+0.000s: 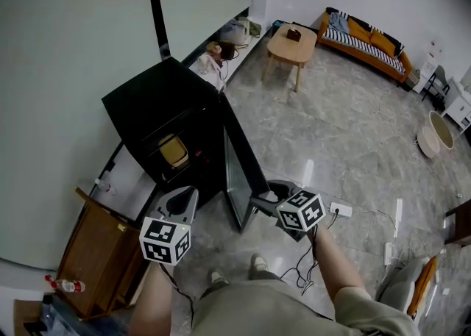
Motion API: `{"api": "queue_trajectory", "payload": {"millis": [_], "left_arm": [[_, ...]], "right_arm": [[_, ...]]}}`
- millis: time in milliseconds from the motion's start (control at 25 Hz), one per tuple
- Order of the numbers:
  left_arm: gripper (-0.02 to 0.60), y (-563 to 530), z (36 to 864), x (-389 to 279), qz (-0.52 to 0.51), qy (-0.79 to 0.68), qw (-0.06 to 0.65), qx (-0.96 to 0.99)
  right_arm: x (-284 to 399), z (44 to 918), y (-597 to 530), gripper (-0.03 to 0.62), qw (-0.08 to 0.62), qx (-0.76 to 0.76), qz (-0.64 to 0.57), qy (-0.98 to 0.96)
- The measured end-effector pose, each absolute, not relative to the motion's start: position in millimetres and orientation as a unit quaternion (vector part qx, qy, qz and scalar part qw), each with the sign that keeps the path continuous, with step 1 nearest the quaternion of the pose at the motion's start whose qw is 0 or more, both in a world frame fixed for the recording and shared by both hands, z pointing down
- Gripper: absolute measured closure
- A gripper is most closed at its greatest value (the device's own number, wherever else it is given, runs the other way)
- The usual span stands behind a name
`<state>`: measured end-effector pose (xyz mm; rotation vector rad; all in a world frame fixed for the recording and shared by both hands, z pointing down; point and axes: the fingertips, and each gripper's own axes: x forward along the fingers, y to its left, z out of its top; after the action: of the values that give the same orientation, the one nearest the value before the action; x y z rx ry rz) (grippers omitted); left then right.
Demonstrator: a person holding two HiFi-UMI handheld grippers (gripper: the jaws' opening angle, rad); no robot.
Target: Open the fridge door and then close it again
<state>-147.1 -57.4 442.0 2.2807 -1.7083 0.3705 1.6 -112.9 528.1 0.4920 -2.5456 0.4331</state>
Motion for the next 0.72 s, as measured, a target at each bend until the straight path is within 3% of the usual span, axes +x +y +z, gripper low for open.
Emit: {"api": "queue_trajectory", "payload": {"millis": [720], "left_arm": [[0.566,-35,455,-200,0.118,-0.626,0.154,0.755]], "right_arm": [[-68,529,-84,0.344,0.271,0.133,0.144,-0.943]]}}
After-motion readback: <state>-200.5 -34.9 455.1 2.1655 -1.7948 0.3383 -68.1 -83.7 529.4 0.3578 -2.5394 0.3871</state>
